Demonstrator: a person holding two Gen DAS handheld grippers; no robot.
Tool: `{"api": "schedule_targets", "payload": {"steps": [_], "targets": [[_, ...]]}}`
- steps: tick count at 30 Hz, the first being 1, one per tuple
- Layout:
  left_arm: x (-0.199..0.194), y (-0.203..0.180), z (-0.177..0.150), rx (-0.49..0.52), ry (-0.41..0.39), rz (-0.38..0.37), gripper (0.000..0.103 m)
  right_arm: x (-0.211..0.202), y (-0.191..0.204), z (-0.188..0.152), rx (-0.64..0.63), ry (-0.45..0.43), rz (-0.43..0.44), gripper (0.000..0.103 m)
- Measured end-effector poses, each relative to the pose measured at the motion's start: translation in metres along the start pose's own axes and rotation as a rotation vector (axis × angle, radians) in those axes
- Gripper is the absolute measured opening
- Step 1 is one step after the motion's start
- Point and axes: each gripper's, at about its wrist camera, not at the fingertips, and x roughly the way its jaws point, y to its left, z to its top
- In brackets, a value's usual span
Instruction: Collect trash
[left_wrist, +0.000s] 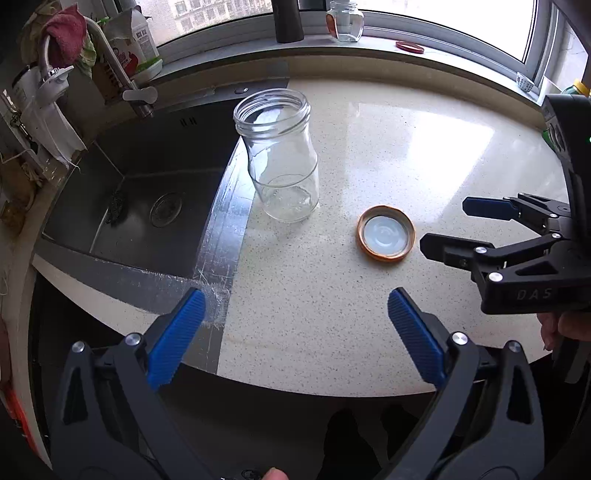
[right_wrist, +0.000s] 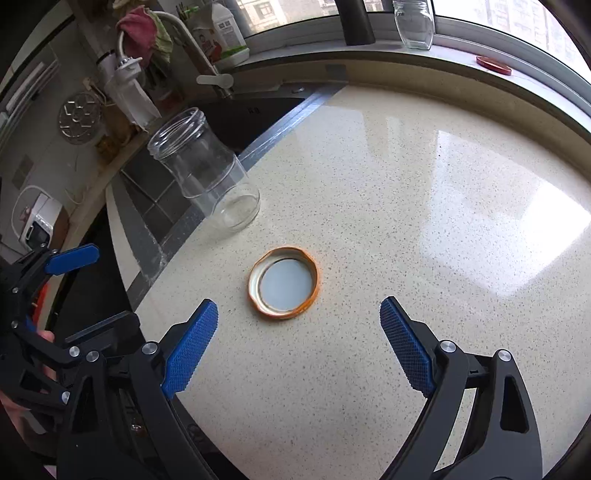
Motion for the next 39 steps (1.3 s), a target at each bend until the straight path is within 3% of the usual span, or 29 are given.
{"api": "schedule_targets", "payload": {"steps": [3, 5, 14, 19, 22, 25, 35, 39], "targets": [[0.003, 0.006, 0.003, 0.016, -0.006, 0.004, 0.097, 0.008, -0.001, 0.005, 0.016, 0.012, -0.029, 0.087], [0.005, 0.01, 0.006, 0.025, -0.009, 0.002, 0.097, 0.013, -0.001, 0.008, 0.019, 0.022, -0.032, 0.08], [-0.001, 0.02, 0.021, 0.091, -0.043, -0.008, 0.097, 0.017, 0.004, 0.015, 0.014, 0.033, -0.041, 0.08], [-0.021, 0.015, 0.03, 0.238, -0.12, -0.059, 0.097, 0.011, 0.004, 0.015, 0.026, 0.028, -0.029, 0.08], [-0.031, 0.01, 0.036, 0.374, -0.181, -0.003, 0.097, 0.006, 0.007, 0.015, 0.009, 0.023, -0.026, 0.08], [-0.032, 0.008, 0.045, 0.43, -0.194, 0.026, 0.097, 0.004, 0.008, 0.016, 0.003, 0.016, -0.031, 0.08], [-0.034, 0.0, 0.073, 0.506, -0.207, -0.053, 0.097, 0.002, -0.003, 0.015, 0.065, 0.021, -0.026, 0.08], [-0.031, 0.002, 0.086, 0.506, -0.177, -0.143, 0.097, 0.0, -0.005, 0.014, 0.084, 0.027, -0.014, 0.08]]}}
